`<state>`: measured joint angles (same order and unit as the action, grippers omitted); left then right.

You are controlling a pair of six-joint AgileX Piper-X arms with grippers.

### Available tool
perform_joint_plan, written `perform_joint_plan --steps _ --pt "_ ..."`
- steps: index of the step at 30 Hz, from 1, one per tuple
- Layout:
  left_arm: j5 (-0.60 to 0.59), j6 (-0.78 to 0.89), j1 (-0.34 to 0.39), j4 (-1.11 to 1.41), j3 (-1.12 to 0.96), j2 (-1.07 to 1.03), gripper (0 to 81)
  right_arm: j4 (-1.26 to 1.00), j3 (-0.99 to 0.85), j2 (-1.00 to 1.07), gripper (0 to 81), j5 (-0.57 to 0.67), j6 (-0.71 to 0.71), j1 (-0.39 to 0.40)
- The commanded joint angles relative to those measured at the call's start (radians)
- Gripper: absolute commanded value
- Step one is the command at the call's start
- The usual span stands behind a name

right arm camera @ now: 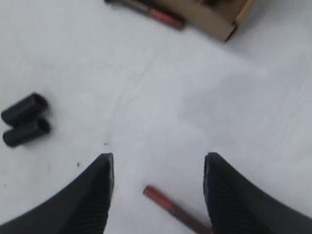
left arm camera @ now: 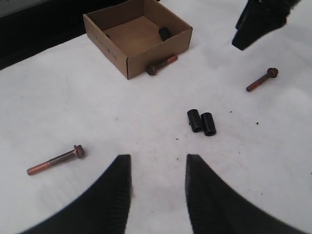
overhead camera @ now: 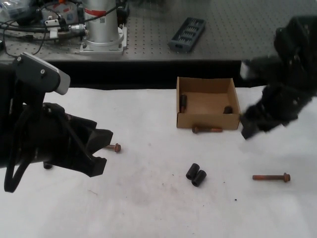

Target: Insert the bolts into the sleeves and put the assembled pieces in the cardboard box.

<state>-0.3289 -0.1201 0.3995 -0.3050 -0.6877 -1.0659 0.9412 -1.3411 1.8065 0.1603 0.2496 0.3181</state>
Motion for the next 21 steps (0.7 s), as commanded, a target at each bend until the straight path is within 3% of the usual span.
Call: perform_joint_plan --steps 1,8,14,21 --pt "0.001 0.006 -0.001 0.009 -0.003 -0.001 27.5 0.013 0.058 -0.056 41.0 -0.005 0.111 -0.002" --pt "0.001 0.006 -0.001 0.009 -0.003 -0.001 27.5 0.013 0.138 -0.082 41.0 -0.13 0.38 -0.002" --pt "0.001 0.009 -0.001 0.01 -0.003 -0.001 27.5 -0.016 0.217 -0.082 41.0 -0.16 0.567 -0.002" --pt "0.001 0.009 -0.001 0.007 -0.003 -0.001 27.5 -0.174 0.301 -0.082 41.1 -0.16 0.666 -0.002"
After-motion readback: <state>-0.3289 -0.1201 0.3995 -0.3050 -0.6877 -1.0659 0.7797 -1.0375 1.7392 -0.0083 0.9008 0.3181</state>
